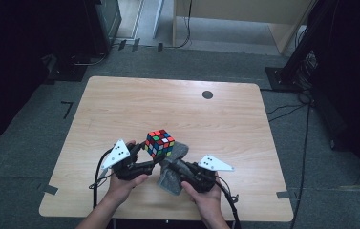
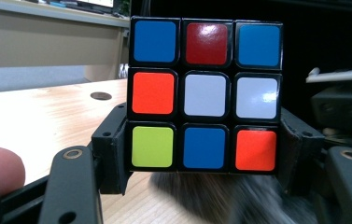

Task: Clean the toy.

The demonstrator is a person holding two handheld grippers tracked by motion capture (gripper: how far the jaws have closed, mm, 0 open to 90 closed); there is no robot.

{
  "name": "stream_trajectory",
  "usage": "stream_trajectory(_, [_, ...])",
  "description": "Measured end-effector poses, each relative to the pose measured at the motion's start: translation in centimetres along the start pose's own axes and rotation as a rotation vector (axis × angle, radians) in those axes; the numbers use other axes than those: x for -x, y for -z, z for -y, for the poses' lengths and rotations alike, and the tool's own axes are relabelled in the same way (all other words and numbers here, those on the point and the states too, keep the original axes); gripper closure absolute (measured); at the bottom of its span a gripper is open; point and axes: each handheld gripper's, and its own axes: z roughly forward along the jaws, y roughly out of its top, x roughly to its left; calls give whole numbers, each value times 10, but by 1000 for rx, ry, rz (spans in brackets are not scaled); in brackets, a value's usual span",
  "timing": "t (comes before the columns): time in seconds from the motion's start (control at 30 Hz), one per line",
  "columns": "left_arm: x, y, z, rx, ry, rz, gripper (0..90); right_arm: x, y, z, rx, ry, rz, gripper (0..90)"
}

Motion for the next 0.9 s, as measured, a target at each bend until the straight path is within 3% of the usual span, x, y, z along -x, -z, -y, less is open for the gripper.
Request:
stream_trajectory(0.03, [-1,0,0,-6,2,-2,340,4,2,1,16,-23,29,725])
stream_trajectory(0.1, [-1,-2,1,-16,4,1,339,6,3,1,22,-34,30,722])
stream_trajectory(0.2, [2,-6,4,-32,8,23,340,-9,-8,5,-27,22,-22,719])
stream_trajectory(0.3, [8,-10,7,-60,-26,31,340,-22,-17,9,-41,65,-81,721])
stream_trajectory(0.4, [5,-8,6,-51,-17,29,340,-17,-13,6,-37,74,-40,726])
stream_trajectory(0.53, [-1,-4,2,-45,0,15,340,3,-1,5,11,2,104,726])
stream_trajectory(0.6, [0,-5,3,-54,5,25,340,9,3,4,20,-10,128,725])
stream_trajectory(0.67, [3,-7,4,-62,1,38,340,4,-1,4,-2,4,93,724])
stream_trajectory(0.8, [6,-11,7,-89,-18,56,340,-19,-18,13,-91,65,-55,723])
stream_trajectory(0.83, [7,-12,8,-96,-20,56,340,-24,-20,14,-93,81,-76,723])
stream_trajectory(0.9, [6,-11,8,-96,-12,60,340,-25,-18,11,-66,94,-72,724])
